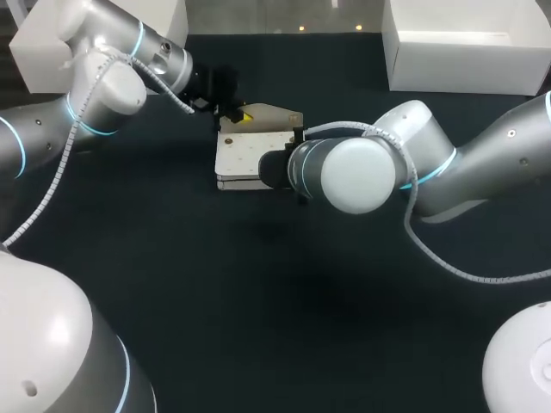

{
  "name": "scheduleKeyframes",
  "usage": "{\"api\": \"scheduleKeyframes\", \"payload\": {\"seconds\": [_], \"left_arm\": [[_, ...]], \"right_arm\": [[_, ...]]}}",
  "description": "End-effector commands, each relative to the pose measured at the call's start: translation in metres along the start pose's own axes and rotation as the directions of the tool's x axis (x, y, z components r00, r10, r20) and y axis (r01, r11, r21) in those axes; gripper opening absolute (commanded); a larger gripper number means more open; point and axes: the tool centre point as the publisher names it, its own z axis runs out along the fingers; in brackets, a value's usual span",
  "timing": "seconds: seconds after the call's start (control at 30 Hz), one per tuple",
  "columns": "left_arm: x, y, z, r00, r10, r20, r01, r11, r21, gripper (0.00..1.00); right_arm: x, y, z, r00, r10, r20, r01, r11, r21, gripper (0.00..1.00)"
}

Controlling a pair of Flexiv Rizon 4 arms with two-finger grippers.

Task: Pick up the bag, open it, inspect its contents, close it, and place it on the opposite side

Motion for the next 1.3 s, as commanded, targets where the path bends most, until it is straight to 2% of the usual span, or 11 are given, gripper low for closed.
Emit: {"api": "scheduleKeyframes", "payload": {"seconds": [0.03, 0.3, 0.33, 0.37, 0.4, 0.43, 0.47, 0.67, 0.77, 0.87, 1.3], "left_arm": [[-0.005, -0.012, -0.018, 1.0, 0.003, -0.001, -0.003, 1.0, -0.012, 0.0], [-0.014, -0.028, -0.043, 1.0, -0.007, -0.017, 0.007, 1.0, 0.013, 0.0], [-0.015, -0.029, -0.045, 1.0, -0.008, -0.019, 0.009, 1.0, 0.014, 0.0], [-0.014, -0.03, -0.048, 1.0, -0.01, -0.024, 0.01, 1.0, 0.017, 0.0], [-0.014, -0.032, -0.051, 1.0, -0.01, -0.025, 0.011, 1.0, 0.018, 0.0], [-0.014, -0.033, -0.053, 1.0, -0.012, -0.029, 0.013, 1.0, 0.02, 0.0], [-0.014, -0.034, -0.055, 0.999, -0.014, -0.034, 0.015, 1.0, 0.024, 0.0], [-0.011, -0.041, -0.065, 0.999, -0.021, -0.037, 0.022, 0.999, 0.024, 0.0], [-0.009, -0.044, -0.069, 0.999, -0.02, -0.035, 0.021, 1.0, 0.019, 0.0], [-0.006, -0.048, -0.073, 1.0, -0.013, -0.013, 0.013, 1.0, 0.0, 0.0], [-0.005, -0.049, -0.074, 1.0, -0.014, -0.002, 0.014, 1.0, -0.004, 0.0]], "right_arm": [[-0.008, -0.003, -0.029, 0.989, 0.004, 0.145, -0.003, 1.0, -0.009, 1.0], [-0.033, 0.007, -0.058, 0.99, -0.025, 0.138, 0.026, 1.0, -0.004, 1.0], [-0.036, 0.007, -0.06, 0.99, -0.031, 0.137, 0.031, 1.0, -0.001, 0.92], [-0.039, 0.008, -0.062, 0.99, -0.036, 0.138, 0.036, 0.999, 0.003, 0.58], [-0.041, 0.008, -0.063, 0.99, -0.041, 0.138, 0.04, 0.999, 0.008, 0.32], [-0.044, 0.009, -0.064, 0.99, -0.047, 0.135, 0.046, 0.999, 0.012, 0.09], [-0.046, 0.009, -0.066, 0.989, -0.058, 0.133, 0.056, 0.998, 0.019, 0.0], [-0.053, 0.01, -0.067, 0.994, -0.067, 0.09, 0.064, 0.997, 0.036, 0.0], [-0.054, 0.011, -0.066, 0.997, -0.075, -0.016, 0.075, 0.996, 0.045, 0.0], [-0.056, 0.012, -0.061, 0.995, -0.076, -0.067, 0.079, 0.996, 0.048, 0.0], [-0.06, 0.011, -0.059, 0.995, -0.058, -0.08, 0.06, 0.998, 0.023, 0.0]]}}
